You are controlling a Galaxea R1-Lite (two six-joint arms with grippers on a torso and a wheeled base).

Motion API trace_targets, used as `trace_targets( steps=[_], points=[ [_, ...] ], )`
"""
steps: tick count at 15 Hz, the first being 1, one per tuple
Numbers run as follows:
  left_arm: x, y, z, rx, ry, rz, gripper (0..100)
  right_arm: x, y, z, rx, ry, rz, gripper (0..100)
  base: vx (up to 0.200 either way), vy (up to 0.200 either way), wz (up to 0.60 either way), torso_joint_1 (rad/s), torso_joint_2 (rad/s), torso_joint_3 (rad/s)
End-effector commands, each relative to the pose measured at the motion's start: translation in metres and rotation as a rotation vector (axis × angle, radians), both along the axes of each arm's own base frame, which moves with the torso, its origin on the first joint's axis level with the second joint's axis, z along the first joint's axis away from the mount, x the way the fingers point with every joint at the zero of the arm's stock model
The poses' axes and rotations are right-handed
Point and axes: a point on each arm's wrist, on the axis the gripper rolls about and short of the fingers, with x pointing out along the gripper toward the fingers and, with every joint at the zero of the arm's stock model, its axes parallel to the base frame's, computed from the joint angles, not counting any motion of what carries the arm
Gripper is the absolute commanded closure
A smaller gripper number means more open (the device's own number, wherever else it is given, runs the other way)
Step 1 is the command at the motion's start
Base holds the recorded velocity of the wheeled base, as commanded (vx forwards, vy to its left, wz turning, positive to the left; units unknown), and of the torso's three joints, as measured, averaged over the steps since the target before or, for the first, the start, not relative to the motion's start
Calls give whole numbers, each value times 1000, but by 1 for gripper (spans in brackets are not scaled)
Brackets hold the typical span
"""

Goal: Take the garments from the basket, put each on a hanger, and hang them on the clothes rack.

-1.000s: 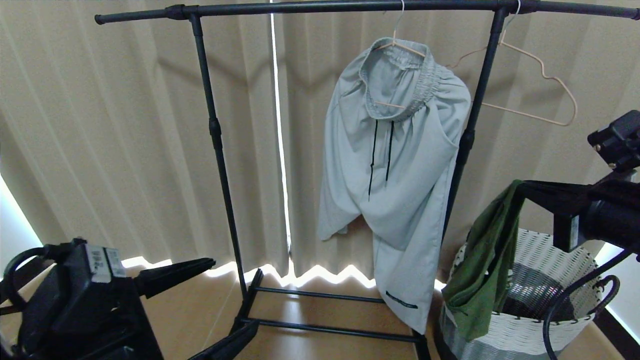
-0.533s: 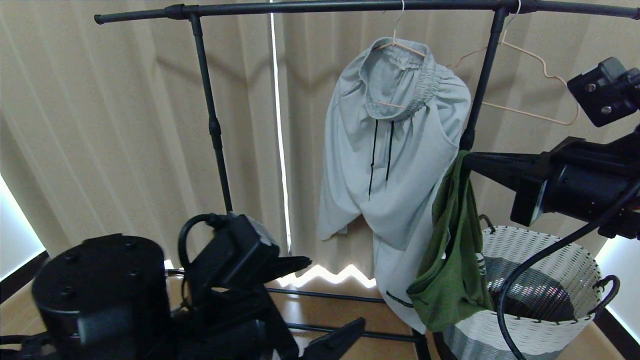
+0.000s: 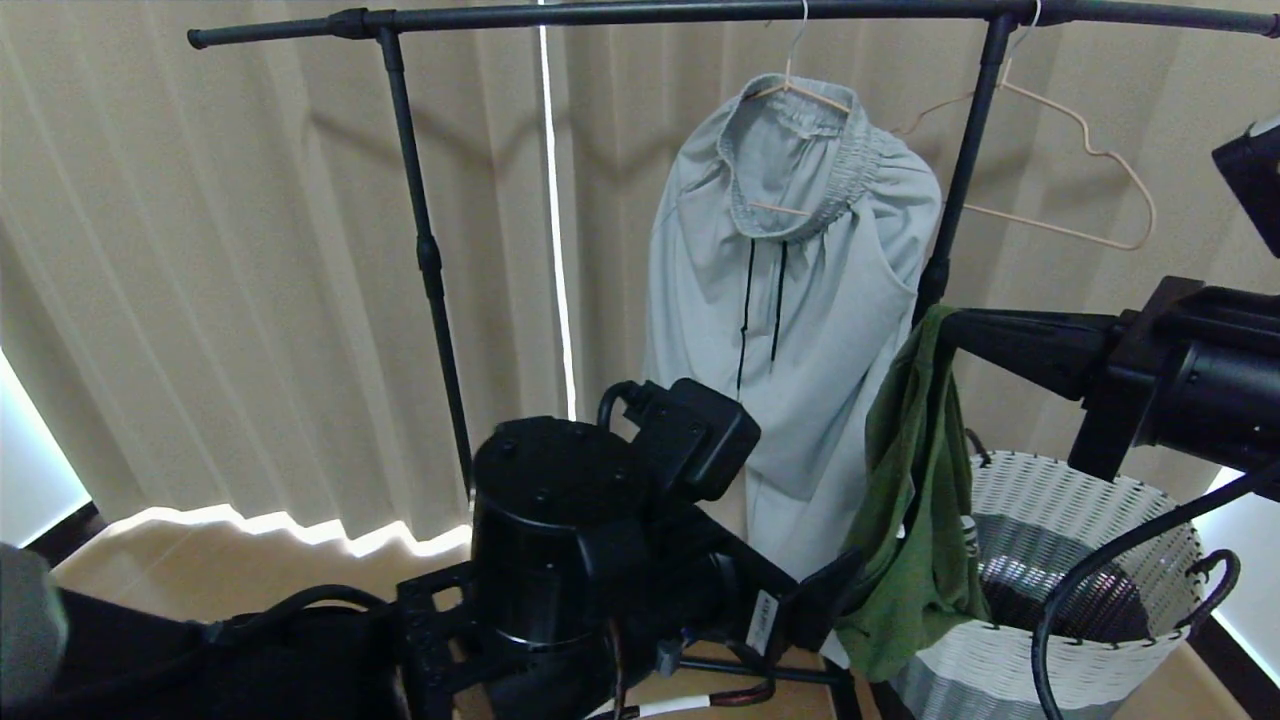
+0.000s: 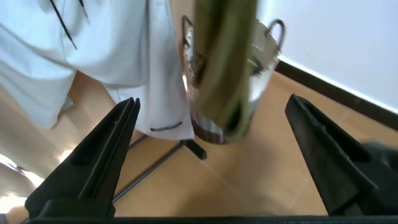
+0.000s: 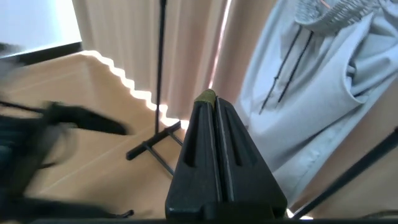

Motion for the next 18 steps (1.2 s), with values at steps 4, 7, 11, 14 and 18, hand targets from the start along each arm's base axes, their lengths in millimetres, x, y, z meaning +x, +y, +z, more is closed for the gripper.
trace_targets(
  steps=[4,7,11,14,18],
  points=[
    [14,-42,-24,-33,18,-19,0,-8,-4,5,17,-20,42,100,0,0,0,0,0,0],
    [23,-52,-27,-66,43,-4,0,-11,0,5,23,-24,76,100,0,0,0,0,0,0],
    [29,-52,-31,-70,51,52,0,-12,2,7,27,-30,86,100,0,0,0,0,0,0],
    [31,-45,-37,-45,57,102,0,-12,1,8,28,-33,85,100,0,0,0,0,0,0],
    [31,-38,-44,-27,65,122,0,-13,1,8,30,-36,83,100,0,0,0,0,0,0]
  ],
)
